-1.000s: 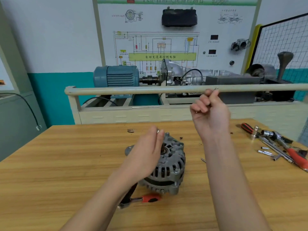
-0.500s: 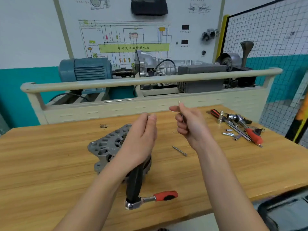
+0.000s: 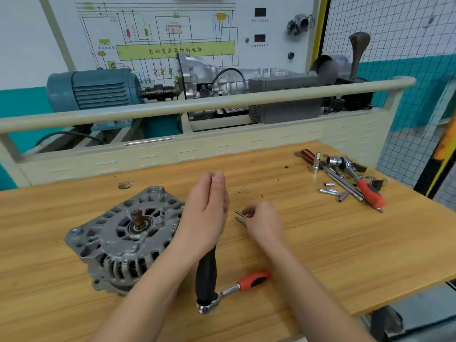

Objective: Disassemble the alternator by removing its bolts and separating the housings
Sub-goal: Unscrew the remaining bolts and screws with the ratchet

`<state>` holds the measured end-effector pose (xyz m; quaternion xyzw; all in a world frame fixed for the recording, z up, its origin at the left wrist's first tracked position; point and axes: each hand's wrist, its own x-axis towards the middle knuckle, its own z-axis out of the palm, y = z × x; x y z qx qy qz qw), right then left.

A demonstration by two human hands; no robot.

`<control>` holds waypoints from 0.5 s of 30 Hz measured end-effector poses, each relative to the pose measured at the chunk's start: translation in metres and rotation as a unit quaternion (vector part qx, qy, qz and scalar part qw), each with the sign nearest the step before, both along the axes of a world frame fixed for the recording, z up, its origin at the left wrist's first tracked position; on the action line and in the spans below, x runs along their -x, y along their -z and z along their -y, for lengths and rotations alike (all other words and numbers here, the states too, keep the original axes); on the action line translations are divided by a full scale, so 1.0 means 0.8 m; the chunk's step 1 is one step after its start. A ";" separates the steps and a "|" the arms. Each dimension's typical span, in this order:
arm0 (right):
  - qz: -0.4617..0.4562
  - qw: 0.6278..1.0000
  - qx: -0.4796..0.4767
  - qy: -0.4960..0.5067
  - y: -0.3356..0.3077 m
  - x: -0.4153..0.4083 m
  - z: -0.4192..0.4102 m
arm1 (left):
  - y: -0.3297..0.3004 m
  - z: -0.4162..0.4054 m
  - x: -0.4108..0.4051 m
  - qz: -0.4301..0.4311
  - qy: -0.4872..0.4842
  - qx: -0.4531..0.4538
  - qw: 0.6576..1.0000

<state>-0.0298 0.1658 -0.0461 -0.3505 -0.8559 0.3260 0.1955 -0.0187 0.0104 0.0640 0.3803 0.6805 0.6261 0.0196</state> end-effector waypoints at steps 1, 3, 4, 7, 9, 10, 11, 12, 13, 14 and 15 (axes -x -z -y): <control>0.008 1.000 -0.023 -0.002 0.003 0.003 0.000 | 0.003 0.000 0.002 -0.013 -0.006 0.003 1.000; 0.028 0.999 -0.043 -0.011 0.009 0.007 0.001 | 0.006 -0.001 0.004 -0.021 -0.007 0.001 1.000; 0.033 0.998 -0.043 -0.013 0.011 0.009 0.002 | 0.007 -0.001 0.005 -0.013 -0.007 -0.004 1.000; 0.031 0.999 -0.040 -0.016 0.015 0.012 0.004 | 0.007 0.001 0.007 0.025 -0.011 -0.027 0.999; 0.031 0.999 -0.038 -0.019 0.016 0.011 0.005 | 0.006 0.004 0.007 0.031 -0.010 -0.040 0.999; 0.028 0.999 -0.032 -0.020 0.015 0.011 0.006 | 0.005 0.007 0.007 0.032 -0.008 -0.047 0.998; 0.020 0.999 -0.023 -0.022 0.012 0.009 0.006 | 0.005 0.010 0.008 0.032 -0.004 -0.053 0.998; 0.005 1.000 -0.014 -0.023 0.007 0.006 0.005 | 0.004 0.013 0.008 0.029 -0.001 -0.060 0.998; -0.016 1.000 -0.004 -0.025 0.000 0.003 0.005 | 0.002 0.017 0.009 0.026 0.001 -0.070 0.997; -0.044 0.999 0.014 -0.029 -0.009 -0.001 0.005 | 0.000 0.022 0.010 0.024 0.002 -0.083 0.996; -0.075 0.996 0.043 -0.038 -0.020 -0.007 0.006 | -0.003 0.026 0.011 0.027 0.001 -0.103 0.994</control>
